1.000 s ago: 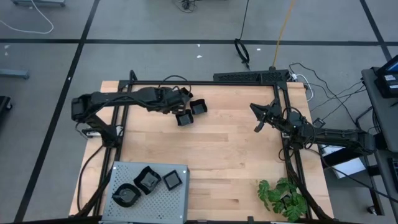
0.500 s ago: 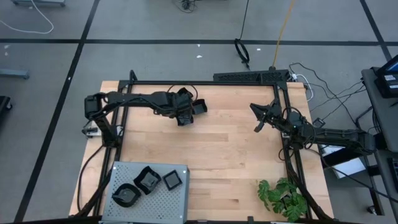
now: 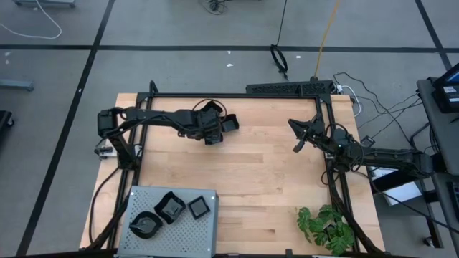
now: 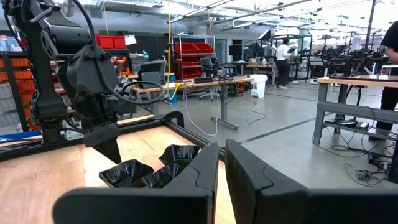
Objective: Pick & Place Mini shaped plates
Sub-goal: Stack the distorted square plate on top of the other distorted square plate on the shelf
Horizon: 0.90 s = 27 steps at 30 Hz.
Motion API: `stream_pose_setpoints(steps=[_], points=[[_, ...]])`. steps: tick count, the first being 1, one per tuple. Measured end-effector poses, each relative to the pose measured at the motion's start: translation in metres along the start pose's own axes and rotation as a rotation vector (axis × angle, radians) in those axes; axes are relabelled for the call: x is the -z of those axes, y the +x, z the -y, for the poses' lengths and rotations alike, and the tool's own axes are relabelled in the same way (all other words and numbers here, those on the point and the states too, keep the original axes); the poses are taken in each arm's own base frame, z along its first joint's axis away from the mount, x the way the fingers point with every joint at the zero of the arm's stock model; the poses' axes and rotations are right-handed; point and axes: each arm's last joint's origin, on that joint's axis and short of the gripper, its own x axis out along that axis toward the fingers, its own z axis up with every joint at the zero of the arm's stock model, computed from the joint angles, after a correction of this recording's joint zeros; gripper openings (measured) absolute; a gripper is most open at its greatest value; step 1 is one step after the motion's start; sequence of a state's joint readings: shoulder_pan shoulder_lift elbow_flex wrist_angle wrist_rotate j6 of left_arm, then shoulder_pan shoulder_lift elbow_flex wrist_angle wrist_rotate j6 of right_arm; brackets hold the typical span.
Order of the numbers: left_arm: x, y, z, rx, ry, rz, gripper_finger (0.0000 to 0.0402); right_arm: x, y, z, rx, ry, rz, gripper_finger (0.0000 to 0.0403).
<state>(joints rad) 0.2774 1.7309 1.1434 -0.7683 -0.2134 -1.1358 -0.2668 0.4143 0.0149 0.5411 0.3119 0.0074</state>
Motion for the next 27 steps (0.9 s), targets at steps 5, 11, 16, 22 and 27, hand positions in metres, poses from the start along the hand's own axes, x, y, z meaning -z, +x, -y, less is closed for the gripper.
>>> stream_pose_setpoints(steps=[5, 11, 16, 22, 27], points=[[0.003, 0.009, -0.002, 0.03, -0.007, 0.012, 0.0186, 0.0, 0.0, 0.0, 0.0, 0.0, 0.0, 0.0018], [0.012, 0.025, -0.008, 0.061, -0.038, 0.02, 0.0186, 0.0, 0.0, 0.0, 0.0, 0.0, 0.0, 0.0018], [0.017, 0.032, -0.01, 0.102, -0.062, 0.026, 0.0186, 0.0, 0.0, 0.0, 0.0, 0.0, 0.0, 0.0018], [0.017, 0.034, -0.009, 0.119, -0.058, 0.035, 0.0186, 0.0, 0.0, 0.0, 0.0, 0.0, 0.0, 0.0018], [0.017, 0.034, -0.009, 0.118, -0.042, 0.045, 0.0186, 0.0, 0.0, 0.0, 0.0, 0.0, 0.0, 0.0018]])
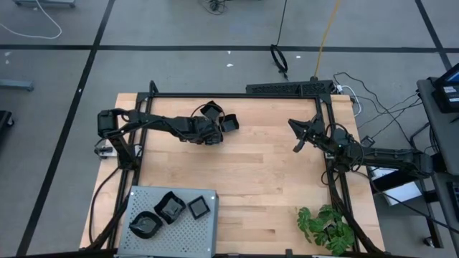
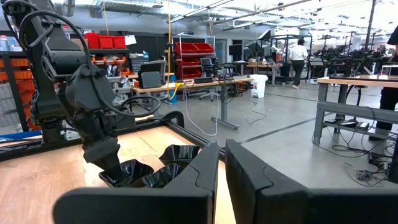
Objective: Pick & Place Mini shaped plates
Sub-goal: Stack the distorted square plate on top of the other distorted square plate on the shelf
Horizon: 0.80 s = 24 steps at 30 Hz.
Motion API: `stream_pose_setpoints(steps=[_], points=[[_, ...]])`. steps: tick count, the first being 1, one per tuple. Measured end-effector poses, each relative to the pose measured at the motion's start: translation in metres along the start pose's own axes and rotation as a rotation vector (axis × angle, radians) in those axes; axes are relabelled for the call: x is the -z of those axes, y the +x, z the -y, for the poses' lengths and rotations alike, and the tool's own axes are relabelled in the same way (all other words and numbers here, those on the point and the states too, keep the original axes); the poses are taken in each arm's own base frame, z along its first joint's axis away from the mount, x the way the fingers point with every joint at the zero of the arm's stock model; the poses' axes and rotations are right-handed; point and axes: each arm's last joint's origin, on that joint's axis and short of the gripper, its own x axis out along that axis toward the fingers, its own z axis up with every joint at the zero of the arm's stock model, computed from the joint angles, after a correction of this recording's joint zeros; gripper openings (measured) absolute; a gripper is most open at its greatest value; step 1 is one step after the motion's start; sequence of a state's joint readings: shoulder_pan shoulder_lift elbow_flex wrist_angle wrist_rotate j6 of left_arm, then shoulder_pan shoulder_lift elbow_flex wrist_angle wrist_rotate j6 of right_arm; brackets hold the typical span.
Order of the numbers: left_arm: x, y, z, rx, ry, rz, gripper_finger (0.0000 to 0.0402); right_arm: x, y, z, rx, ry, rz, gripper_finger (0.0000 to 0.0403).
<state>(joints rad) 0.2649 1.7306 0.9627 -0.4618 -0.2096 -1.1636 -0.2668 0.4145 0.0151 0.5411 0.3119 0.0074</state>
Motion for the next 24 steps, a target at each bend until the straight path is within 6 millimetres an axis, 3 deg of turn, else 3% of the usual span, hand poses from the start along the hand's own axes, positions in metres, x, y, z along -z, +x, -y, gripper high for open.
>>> stream_pose_setpoints(steps=[24], points=[[-0.0022, -0.0004, 0.0065, 0.064, 0.022, 0.028, 0.0186, 0.0, 0.0, 0.0, 0.0, 0.0, 0.0, 0.0018]])
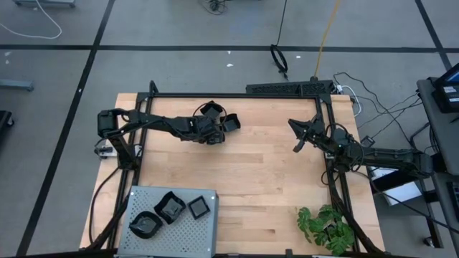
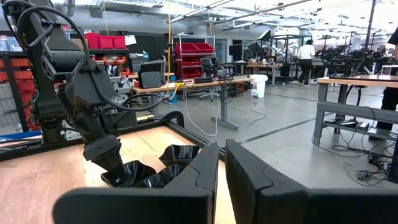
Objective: Pick & Place Mini shaped plates
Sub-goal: Stack the distorted square plate on top of the other distorted square plate on the shelf
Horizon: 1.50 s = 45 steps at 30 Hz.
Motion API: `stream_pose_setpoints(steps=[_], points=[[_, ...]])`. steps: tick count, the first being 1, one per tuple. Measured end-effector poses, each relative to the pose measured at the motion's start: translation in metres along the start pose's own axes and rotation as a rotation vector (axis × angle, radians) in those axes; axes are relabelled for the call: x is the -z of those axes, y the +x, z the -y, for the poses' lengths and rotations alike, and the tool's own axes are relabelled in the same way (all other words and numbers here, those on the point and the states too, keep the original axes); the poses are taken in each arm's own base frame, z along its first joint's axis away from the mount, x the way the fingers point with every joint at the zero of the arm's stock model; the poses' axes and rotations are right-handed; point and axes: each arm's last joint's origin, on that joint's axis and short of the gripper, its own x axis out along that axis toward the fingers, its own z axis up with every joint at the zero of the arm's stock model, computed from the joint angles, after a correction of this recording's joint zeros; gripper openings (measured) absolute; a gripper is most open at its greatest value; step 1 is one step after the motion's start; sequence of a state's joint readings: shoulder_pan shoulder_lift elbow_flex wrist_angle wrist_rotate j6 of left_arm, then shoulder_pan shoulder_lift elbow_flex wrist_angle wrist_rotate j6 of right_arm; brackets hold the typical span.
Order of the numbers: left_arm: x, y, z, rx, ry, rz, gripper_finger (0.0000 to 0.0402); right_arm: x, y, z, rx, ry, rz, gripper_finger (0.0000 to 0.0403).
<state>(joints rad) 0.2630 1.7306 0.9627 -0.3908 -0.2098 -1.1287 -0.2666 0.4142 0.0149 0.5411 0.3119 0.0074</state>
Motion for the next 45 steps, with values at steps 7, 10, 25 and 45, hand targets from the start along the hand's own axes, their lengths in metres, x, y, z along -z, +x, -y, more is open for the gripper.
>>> stream_pose_setpoints(steps=[7, 10, 25, 45], points=[[0.001, 0.0, -0.003, -0.037, -0.037, 0.001, 0.0186, 0.0, 0.0, 0.0, 0.0, 0.0, 0.0, 0.0018], [0.002, 0.0, -0.004, -0.038, -0.054, -0.016, 0.0183, 0.0, 0.0, 0.0, 0.0, 0.0, 0.0, 0.0018], [0.005, -0.001, -0.001, -0.006, -0.027, -0.046, 0.001, 0.0, 0.0, 0.0, 0.0, 0.0, 0.0, 0.0018], [-0.013, -0.17, -0.001, 0.705, 0.259, -0.087, 0.0005, 0.0, 0.0, 0.0, 0.0, 0.0, 0.0, 0.0018]])
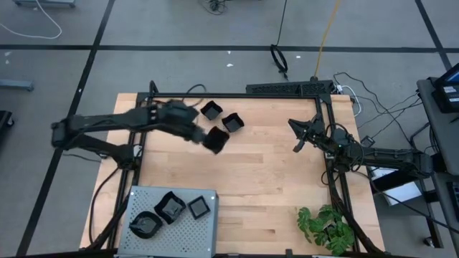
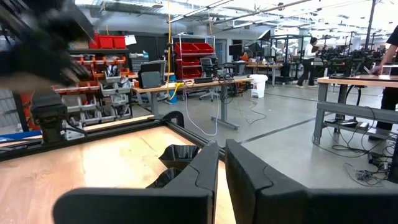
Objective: Pick & Place Mini shaped plates
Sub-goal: Stack the distorted square plate on top of the other distorted square plate on the shelf
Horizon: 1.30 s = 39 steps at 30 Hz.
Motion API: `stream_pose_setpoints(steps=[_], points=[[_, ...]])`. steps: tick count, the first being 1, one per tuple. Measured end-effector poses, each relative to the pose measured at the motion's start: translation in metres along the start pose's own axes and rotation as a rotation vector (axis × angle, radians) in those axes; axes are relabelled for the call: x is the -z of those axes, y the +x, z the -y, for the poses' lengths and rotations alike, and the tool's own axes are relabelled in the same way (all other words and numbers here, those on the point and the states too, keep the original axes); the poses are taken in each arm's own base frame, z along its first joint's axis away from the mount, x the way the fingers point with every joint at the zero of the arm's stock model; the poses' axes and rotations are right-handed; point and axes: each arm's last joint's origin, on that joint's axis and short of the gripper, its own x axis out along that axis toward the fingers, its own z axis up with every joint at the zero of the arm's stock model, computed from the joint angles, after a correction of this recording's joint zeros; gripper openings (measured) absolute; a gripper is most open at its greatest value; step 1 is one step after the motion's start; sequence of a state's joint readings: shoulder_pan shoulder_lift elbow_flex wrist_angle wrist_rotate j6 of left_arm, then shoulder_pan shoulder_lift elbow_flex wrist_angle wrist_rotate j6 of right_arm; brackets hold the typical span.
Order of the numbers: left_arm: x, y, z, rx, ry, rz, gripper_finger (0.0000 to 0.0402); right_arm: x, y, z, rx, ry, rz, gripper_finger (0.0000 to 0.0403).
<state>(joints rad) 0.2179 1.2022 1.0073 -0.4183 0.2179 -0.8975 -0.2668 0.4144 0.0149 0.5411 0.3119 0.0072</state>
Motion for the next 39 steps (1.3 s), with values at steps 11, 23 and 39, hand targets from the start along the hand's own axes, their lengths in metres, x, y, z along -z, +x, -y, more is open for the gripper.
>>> stream_pose_setpoints(steps=[11, 23, 39], points=[[0.068, -0.096, 0.032, 0.33, 0.045, -0.354, 0.0003, 0.0, 0.0, 0.0, 0.0, 0.0, 0.0, 0.0018], [0.139, -0.104, 0.048, 0.179, -0.024, -0.604, 0.0002, 0.0, 0.0, 0.0, 0.0, 0.0, 0.0, 0.0018], [0.167, -0.069, 0.042, -0.099, 0.147, -0.57, 0.0003, 0.0, 0.0, 0.0, 0.0, 0.0, 0.0, 0.0018]])
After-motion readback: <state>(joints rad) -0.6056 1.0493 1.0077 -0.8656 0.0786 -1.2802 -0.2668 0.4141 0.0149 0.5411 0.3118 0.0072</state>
